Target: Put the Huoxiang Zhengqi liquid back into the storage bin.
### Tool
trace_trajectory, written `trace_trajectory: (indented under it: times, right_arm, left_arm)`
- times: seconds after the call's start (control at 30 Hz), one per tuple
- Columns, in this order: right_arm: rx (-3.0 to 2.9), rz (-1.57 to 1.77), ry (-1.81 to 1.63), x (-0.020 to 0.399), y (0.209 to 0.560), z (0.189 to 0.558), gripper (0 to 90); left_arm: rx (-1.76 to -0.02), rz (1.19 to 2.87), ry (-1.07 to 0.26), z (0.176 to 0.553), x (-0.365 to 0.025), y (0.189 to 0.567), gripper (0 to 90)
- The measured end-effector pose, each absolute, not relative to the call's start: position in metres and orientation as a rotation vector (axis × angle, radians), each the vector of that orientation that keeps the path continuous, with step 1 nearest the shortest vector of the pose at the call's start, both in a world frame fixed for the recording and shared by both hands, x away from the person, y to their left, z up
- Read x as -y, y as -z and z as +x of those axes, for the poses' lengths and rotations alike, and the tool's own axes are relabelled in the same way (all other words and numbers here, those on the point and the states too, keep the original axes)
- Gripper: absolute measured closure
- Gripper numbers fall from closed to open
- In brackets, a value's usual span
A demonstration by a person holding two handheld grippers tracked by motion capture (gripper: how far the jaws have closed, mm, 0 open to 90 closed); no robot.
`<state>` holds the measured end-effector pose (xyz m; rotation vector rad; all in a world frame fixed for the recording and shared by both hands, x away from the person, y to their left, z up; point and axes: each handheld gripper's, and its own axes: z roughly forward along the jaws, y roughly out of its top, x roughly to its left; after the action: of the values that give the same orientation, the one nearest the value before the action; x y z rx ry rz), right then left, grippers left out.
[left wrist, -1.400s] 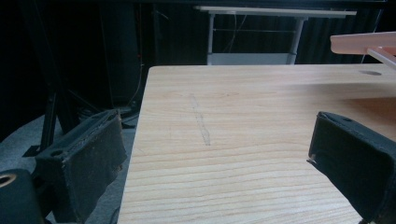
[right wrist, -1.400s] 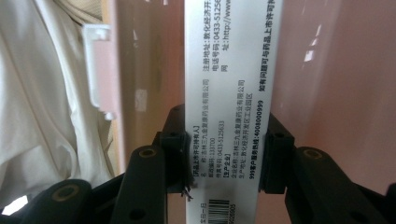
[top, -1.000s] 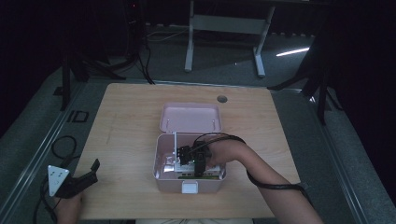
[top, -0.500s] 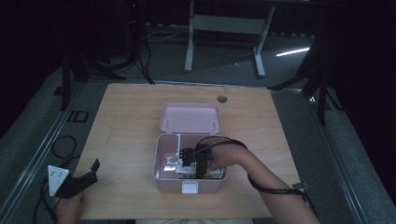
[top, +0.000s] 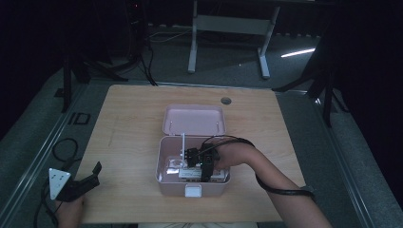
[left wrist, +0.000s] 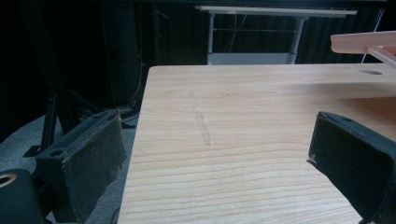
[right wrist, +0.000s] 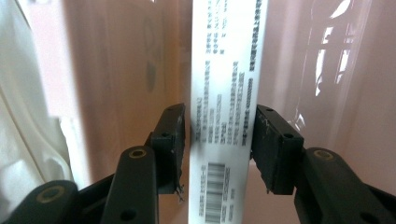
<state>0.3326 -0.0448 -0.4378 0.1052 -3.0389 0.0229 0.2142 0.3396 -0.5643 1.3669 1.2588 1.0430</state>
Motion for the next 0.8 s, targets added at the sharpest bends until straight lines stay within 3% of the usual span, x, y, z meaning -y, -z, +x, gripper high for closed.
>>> trace_trajectory:
  times: [0.43, 0.63, 0.7, 0.8]
  right_arm:
    - [3.077, 0.073, 0.103, 0.067, 0.393, 0.336, 44.9]
    - [3.08, 0.02, 0.223, 0.087, 0.378, 0.337, 34.3]
    - [3.056, -0.006, 0.314, 0.099, 0.368, 0.339, 24.2]
    - [3.054, -0.044, 0.403, 0.113, 0.357, 0.34, 18.8]
  left_arm:
    - [-1.26, 1.366, -1.042, 0.214, -0.34, 0.564, 3.9]
    - [-1.261, 1.369, -1.041, 0.215, -0.34, 0.564, 3.9]
    - [-1.262, 1.372, -1.043, 0.215, -0.34, 0.564, 3.9]
    - [-1.261, 1.369, -1.045, 0.214, -0.339, 0.564, 3.9]
